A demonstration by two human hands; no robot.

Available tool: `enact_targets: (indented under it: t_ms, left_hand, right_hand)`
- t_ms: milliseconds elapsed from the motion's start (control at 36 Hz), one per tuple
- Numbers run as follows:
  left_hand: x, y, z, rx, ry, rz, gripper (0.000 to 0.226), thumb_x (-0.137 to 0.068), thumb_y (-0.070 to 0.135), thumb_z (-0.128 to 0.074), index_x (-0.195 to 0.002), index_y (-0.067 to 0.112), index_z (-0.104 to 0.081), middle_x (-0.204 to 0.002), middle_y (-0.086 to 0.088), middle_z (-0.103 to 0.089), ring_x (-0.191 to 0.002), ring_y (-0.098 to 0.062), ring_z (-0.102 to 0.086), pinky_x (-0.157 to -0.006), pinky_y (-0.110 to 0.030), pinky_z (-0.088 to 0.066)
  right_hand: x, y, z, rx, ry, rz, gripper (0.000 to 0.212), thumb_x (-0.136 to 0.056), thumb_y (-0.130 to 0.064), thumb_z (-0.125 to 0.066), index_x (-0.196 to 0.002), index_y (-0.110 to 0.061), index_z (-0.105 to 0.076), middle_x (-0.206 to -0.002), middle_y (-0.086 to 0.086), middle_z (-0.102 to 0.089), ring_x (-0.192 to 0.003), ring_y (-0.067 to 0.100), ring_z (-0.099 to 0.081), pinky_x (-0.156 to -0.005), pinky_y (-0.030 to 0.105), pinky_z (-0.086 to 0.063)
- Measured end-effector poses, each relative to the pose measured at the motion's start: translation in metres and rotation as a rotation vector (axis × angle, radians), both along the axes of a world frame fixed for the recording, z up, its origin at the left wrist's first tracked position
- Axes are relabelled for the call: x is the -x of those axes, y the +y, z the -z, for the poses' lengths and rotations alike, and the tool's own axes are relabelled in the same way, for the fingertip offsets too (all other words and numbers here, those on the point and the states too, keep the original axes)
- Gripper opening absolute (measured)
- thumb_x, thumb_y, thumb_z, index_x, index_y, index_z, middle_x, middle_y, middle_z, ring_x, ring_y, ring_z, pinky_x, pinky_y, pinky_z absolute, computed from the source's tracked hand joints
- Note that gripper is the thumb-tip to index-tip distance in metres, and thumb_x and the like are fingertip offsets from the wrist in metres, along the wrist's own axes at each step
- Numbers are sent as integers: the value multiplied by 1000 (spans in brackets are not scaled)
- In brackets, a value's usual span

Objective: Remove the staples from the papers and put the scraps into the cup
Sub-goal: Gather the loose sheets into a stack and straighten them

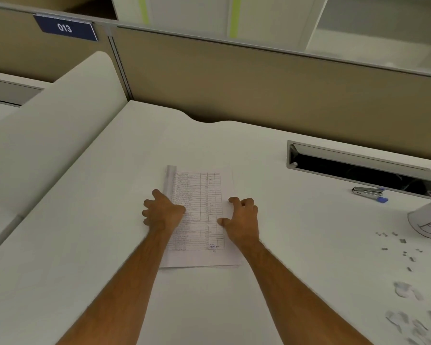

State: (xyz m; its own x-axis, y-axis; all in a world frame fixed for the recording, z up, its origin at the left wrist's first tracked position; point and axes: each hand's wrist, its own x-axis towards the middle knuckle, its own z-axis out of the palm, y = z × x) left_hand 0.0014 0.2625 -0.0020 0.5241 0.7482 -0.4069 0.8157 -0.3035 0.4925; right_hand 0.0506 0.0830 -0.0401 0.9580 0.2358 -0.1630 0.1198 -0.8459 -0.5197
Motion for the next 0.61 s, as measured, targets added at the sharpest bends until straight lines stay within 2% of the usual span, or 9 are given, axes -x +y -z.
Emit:
enact_targets:
  t_ms: [111,194,250,306,361,389,444,556,611]
  left_hand:
    - [0,4,-3,120,-91,-44,81,-77,27,-84,-138,5,-35,-135,-20,-52,-120,-38,-56,-104,-54,-43]
    - [1,5,-5,110,-99,-66,70,-84,27,-79,-136,4,-38,-128,-17,-60,-117,-37,-59,-108,-51,-38]
    - [3,7,-4,120,-127,-56,55,-86,23,-74,-130,3,-47,-122,-16,-63,-110,-35,-62,-104,-49,-43]
    - [5,8,-3,203,-246,-8,28,-88,11,-69,-113,3,-60,-111,-15,-68,-94,-29,-66,-85,-40,-55]
    - [8,8,-5,258,-360,35,12,-87,2,-65,-98,7,-63,-97,-11,-69,-79,-22,-65,-60,-25,-51]
    - [8,7,-7,272,-405,55,12,-87,-1,-65,-94,8,-63,-92,-8,-68,-78,-23,-65,-55,-22,-49]
    - [8,2,-12,318,-475,105,15,-86,-1,-68,-92,12,-64,-89,-4,-69,-80,-24,-68,-56,-22,-51]
    - [4,-12,-21,411,-559,179,20,-87,4,-73,-101,18,-67,-99,0,-74,-89,-20,-72,-72,-28,-58]
    - [2,-22,-25,449,-601,197,21,-87,6,-73,-104,18,-68,-102,-1,-75,-94,-21,-73,-82,-36,-60]
  right_hand:
    - [-1,1,1,19,-3,8,72,-83,-40,-77,-142,-19,-43,-136,9,-41,-125,26,-41,-105,38,-46]
    - [-2,2,1,14,7,6,74,-82,-40,-78,-142,-18,-42,-137,10,-40,-125,26,-40,-104,38,-46]
    - [-2,1,1,1,16,5,76,-81,-40,-78,-143,-17,-41,-138,10,-39,-125,26,-39,-104,38,-46]
    - [-3,-2,1,-18,29,22,80,-80,-39,-80,-144,-15,-38,-139,10,-38,-126,26,-39,-104,36,-45]
    - [-5,-5,0,-62,63,52,87,-77,-38,-82,-146,-13,-34,-140,10,-37,-127,25,-38,-104,36,-43]
    - [-6,-8,-1,-93,77,67,92,-76,-37,-83,-147,-12,-31,-141,10,-37,-128,25,-37,-104,37,-43]
    - [-8,-16,-4,-147,84,93,100,-74,-39,-84,-150,-11,-26,-141,9,-38,-129,25,-35,-105,39,-41]
    - [-17,-41,-11,-326,109,183,113,-71,-44,-86,-154,-12,-16,-150,9,-33,-140,26,-31,-115,43,-34]
    - [-22,-58,-19,-470,161,235,121,-67,-47,-88,-157,-13,-13,-154,7,-33,-142,26,-34,-116,45,-35]
